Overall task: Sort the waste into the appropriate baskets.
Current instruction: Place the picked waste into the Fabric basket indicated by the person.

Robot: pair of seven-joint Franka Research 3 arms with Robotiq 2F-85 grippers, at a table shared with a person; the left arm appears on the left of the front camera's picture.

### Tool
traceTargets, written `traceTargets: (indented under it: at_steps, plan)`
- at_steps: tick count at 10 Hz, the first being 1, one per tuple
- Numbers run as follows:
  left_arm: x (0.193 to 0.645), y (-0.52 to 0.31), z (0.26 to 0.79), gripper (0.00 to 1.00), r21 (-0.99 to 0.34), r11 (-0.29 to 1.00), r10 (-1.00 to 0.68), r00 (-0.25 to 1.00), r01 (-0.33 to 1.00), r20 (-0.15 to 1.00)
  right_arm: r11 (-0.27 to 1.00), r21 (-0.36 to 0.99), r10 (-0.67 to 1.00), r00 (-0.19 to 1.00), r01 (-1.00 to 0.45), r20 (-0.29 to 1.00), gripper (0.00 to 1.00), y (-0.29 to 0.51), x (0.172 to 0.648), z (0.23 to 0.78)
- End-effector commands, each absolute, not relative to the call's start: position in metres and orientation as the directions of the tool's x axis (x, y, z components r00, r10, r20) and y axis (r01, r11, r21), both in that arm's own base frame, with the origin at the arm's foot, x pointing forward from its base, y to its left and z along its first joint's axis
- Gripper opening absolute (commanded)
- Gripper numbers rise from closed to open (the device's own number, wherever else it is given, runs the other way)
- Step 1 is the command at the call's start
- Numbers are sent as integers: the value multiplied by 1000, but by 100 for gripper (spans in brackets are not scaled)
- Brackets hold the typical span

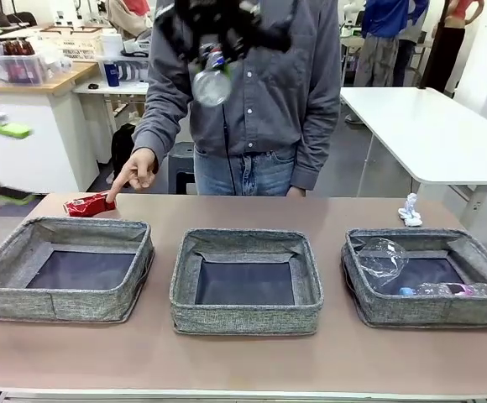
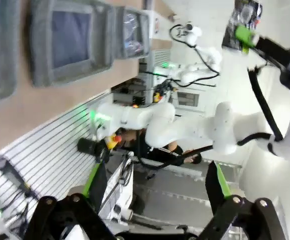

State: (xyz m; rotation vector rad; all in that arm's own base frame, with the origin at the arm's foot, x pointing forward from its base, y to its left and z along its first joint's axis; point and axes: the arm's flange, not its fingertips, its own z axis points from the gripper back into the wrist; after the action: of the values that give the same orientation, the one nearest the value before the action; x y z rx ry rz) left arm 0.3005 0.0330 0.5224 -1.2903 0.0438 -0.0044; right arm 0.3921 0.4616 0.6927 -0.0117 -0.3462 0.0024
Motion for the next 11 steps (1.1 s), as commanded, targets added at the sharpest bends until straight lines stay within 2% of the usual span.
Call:
traceTargets:
  at_steps: [1, 3, 4, 5, 6, 7, 9, 11]
  plan:
    - [279, 95, 525, 100, -943, 328, 20, 998, -56, -52, 982, -10, 185, 937, -191, 295, 34, 501, 431, 638]
    - [234, 139, 505, 100, -942, 318, 10, 994, -103, -106, 924, -17, 378, 905, -382, 196, 34, 561, 465, 582]
    - [210, 155, 494, 100, -937, 322, 8, 991, -131, -136, 866, 3, 491, 853, -500, 178, 34, 581, 472, 561]
    - [193, 166, 485, 100, -948, 278, 12, 987, -158, -161, 782, 7, 612, 770, -623, 178, 34, 598, 475, 540]
    - [188, 174, 475, 100, -944, 256, 113, 976, -208, -184, 677, -3, 724, 666, -736, 181, 34, 615, 474, 525]
    - [204, 160, 492, 100, -936, 311, 35, 986, -166, -163, 601, 59, 782, 601, -797, 164, 34, 626, 474, 522]
    - [204, 160, 492, 100, -936, 311, 35, 986, -166, -163, 459, 193, 865, 486, -867, 124, 34, 638, 466, 513]
    - [204, 160, 492, 100, -936, 311, 35, 986, -166, -163, 386, 185, 901, 412, -904, 134, 34, 636, 462, 508]
